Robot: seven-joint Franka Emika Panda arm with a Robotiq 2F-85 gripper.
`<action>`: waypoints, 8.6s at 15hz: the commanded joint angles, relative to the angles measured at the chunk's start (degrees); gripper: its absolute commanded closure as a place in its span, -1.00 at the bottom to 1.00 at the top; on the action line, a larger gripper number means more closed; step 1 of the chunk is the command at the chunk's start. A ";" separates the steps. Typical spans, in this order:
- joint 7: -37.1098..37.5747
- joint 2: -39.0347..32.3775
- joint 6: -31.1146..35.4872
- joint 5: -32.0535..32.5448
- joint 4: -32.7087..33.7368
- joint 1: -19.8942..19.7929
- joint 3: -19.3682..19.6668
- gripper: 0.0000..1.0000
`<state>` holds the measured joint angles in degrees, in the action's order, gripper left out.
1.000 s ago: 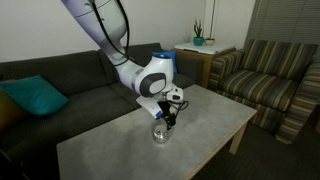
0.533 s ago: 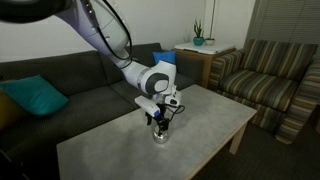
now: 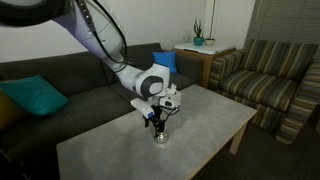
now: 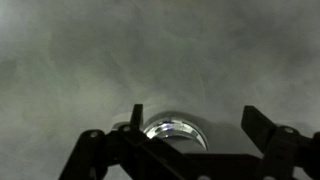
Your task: Remove the lid from the silver object.
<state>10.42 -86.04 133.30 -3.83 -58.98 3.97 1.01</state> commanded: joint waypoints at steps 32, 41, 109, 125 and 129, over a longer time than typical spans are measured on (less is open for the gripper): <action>-4.34 0.26 3.27 1.28 0.41 -3.18 -0.32 -1.00; 2.46 0.36 14.48 2.22 -1.45 -0.35 3.33 -1.00; 3.15 -0.72 19.75 -1.24 -8.38 -1.67 -1.24 0.12; 11.55 4.44 28.77 0.06 -18.31 4.87 3.13 0.12; 15.06 5.93 32.91 -0.35 -22.77 7.45 4.94 0.12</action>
<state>23.21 -80.97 162.86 -3.89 -76.21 9.27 4.38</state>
